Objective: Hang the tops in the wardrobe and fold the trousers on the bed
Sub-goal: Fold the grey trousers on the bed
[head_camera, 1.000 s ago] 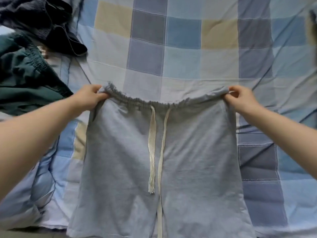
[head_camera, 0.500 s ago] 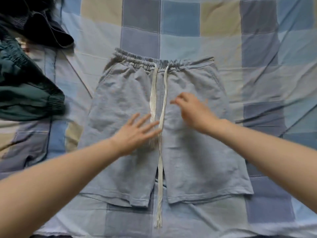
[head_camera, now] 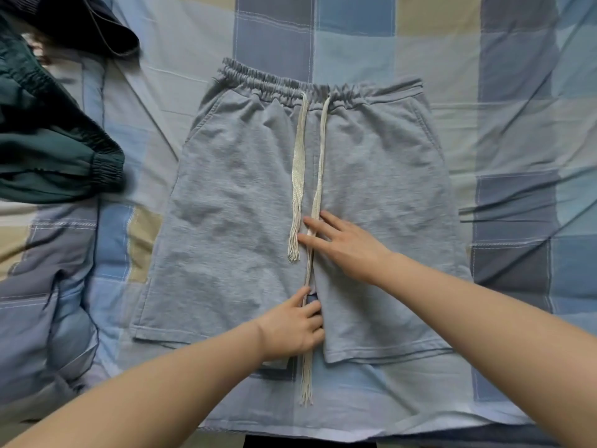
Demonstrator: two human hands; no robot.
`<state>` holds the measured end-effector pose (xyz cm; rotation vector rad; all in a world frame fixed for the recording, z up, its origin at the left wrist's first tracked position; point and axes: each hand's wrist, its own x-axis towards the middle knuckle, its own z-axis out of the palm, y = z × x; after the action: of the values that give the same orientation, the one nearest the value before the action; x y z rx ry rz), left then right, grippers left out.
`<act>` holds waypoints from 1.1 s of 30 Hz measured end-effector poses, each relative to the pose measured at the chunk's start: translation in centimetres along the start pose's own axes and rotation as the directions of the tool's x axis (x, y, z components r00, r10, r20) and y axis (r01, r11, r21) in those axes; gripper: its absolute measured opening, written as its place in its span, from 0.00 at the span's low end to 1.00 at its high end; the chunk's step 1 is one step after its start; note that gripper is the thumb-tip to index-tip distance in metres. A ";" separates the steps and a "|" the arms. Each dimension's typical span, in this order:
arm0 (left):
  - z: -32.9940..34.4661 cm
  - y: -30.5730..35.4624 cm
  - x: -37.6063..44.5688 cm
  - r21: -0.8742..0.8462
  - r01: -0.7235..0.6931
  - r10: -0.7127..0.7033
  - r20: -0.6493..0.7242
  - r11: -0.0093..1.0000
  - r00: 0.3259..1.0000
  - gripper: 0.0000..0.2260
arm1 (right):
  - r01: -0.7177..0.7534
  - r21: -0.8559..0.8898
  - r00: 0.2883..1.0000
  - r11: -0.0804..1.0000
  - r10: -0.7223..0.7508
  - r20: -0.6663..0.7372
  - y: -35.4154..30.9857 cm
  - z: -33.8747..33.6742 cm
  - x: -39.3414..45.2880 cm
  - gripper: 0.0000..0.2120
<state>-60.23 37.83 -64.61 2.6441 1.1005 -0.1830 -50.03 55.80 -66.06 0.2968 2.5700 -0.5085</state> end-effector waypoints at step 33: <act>-2.2 -9.8 5.6 -0.315 0.822 -0.843 0.105 0.475 0.527 0.35 | -0.341 0.836 0.597 0.430 0.786 -0.160 0.6 4.3 -12.4 0.26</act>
<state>-63.23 48.89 -65.72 1.5970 2.1624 -0.0755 -37.42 53.23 -63.36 1.8439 2.2887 -1.3190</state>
